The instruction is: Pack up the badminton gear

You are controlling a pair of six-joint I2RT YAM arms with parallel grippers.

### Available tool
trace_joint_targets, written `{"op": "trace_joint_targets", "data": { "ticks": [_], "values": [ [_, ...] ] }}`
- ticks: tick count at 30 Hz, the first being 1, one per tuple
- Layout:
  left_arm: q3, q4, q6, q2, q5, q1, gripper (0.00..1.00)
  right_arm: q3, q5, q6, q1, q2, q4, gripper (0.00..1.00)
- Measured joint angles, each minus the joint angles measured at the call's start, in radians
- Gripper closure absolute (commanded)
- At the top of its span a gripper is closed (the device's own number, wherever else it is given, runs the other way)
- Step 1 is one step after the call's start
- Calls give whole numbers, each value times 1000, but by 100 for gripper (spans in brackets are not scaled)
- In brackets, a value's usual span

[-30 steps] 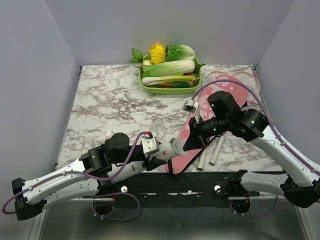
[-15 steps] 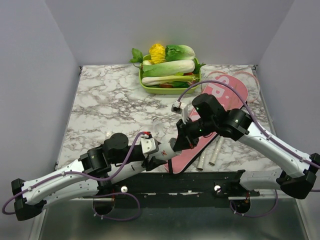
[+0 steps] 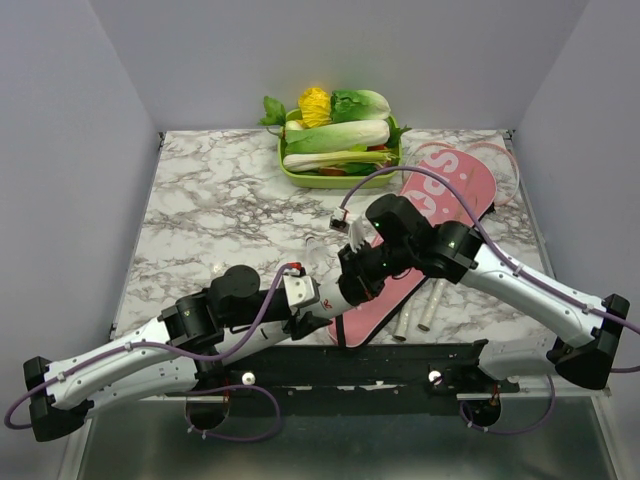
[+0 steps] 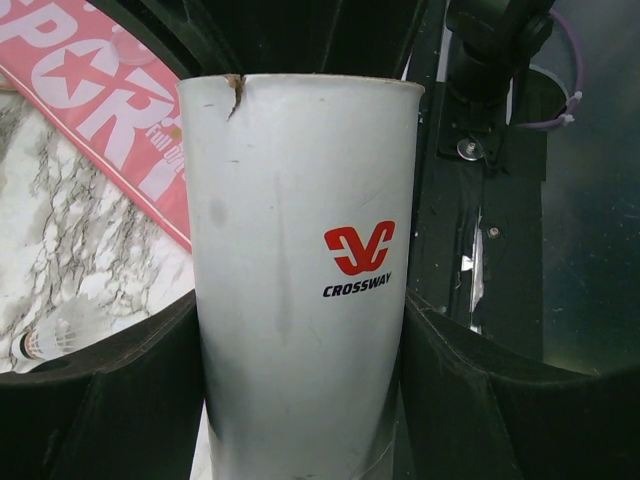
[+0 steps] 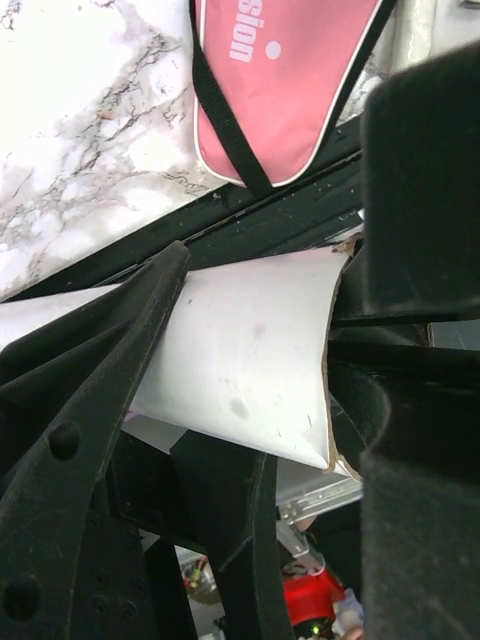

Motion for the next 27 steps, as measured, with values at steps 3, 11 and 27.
{"op": "trace_joint_targets", "data": {
  "ticks": [3,11,27],
  "values": [
    [0,0,1,5,-5,0,100,0,11,1,1,-1,-1,69],
    [0,3,4,14,-11,-1,100,96,138,-6,7,-30,-71,57],
    [0,-6,11,-16,-147,-1,100,203,549,23,-163,-110,-130,48]
  ]
}}
